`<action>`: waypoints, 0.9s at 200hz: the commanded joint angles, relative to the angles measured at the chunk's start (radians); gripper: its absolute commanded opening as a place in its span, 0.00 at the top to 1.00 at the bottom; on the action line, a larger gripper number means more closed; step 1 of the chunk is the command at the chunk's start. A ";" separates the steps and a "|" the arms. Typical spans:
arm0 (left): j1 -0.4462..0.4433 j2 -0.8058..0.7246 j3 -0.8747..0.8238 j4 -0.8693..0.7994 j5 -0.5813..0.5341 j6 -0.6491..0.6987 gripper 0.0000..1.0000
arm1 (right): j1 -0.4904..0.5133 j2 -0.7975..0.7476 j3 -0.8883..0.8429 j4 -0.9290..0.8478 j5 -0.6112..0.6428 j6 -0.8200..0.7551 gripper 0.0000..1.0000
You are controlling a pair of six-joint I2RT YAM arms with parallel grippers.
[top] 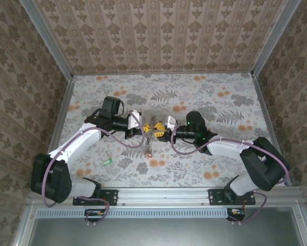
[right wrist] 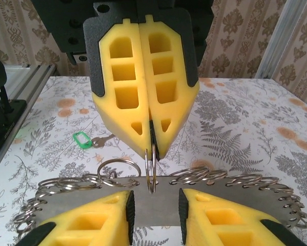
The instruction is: Put the keys on the keyring
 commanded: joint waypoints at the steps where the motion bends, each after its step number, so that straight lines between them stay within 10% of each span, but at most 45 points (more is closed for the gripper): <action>1: -0.004 0.002 0.020 0.011 0.036 -0.018 1.00 | 0.006 -0.028 0.020 -0.018 0.007 -0.013 0.68; 180: -0.021 0.059 0.056 -0.101 0.075 0.017 0.89 | 0.006 -0.020 -0.006 0.044 0.018 -0.020 1.00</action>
